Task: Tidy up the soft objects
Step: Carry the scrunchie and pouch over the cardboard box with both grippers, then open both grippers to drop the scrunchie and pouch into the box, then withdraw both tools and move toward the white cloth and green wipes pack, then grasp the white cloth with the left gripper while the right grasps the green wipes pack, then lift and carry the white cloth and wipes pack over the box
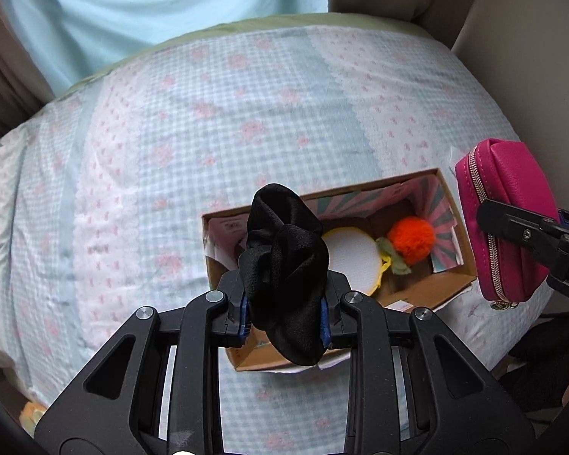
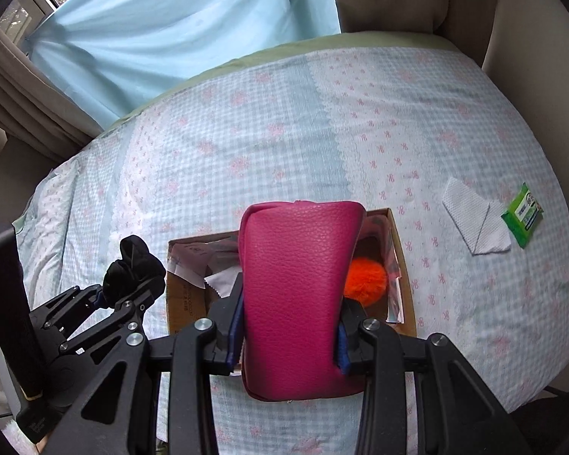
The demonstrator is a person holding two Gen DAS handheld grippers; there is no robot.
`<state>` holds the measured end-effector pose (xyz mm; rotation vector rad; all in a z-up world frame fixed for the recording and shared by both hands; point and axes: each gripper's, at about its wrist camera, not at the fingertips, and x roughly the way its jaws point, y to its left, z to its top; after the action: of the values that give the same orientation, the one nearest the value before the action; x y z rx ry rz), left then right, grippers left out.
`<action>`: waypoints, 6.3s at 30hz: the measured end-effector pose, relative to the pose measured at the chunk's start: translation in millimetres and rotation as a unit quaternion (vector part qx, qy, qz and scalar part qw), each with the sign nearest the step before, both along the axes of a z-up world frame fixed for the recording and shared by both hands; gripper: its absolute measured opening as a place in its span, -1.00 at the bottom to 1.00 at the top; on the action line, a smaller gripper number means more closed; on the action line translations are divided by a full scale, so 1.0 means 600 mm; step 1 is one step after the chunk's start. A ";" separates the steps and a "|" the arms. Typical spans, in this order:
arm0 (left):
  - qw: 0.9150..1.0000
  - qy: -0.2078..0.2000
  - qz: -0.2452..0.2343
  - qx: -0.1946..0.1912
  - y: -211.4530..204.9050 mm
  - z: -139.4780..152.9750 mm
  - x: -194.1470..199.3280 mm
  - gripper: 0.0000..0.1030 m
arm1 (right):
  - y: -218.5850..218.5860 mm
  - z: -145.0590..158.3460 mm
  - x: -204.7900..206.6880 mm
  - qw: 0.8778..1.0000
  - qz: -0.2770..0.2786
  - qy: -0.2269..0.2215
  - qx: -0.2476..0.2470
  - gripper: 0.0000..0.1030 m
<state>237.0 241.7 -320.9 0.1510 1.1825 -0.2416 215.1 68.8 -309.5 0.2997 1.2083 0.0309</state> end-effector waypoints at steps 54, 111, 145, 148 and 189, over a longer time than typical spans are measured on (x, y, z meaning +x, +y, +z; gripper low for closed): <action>0.997 0.074 -0.020 -0.018 -0.015 -0.055 -0.037 1.00 | -0.037 -0.022 -0.010 0.999 -0.017 0.032 0.022 1.00; 1.000 0.004 -0.019 -0.002 -0.655 -0.082 -0.024 1.00 | -0.653 -0.086 0.008 0.989 0.083 -0.040 -0.120 1.00; 0.996 -0.012 -0.086 0.002 -0.740 -0.384 0.041 0.74 | -0.665 -0.380 0.068 0.958 0.264 -0.069 -0.093 0.71; 0.995 -0.013 -0.099 0.002 -0.748 -0.375 0.036 0.38 | -0.667 -0.377 0.066 0.959 0.258 -0.069 -0.093 0.60; 0.990 -0.120 0.014 -0.068 -0.551 0.032 -0.038 -0.83 | -0.570 0.037 -0.003 0.965 0.191 -0.168 -0.070 0.22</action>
<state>214.0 -89.1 -301.9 0.0425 0.9263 -0.2707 213.2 -273.2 -287.4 -0.0658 0.9099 0.3186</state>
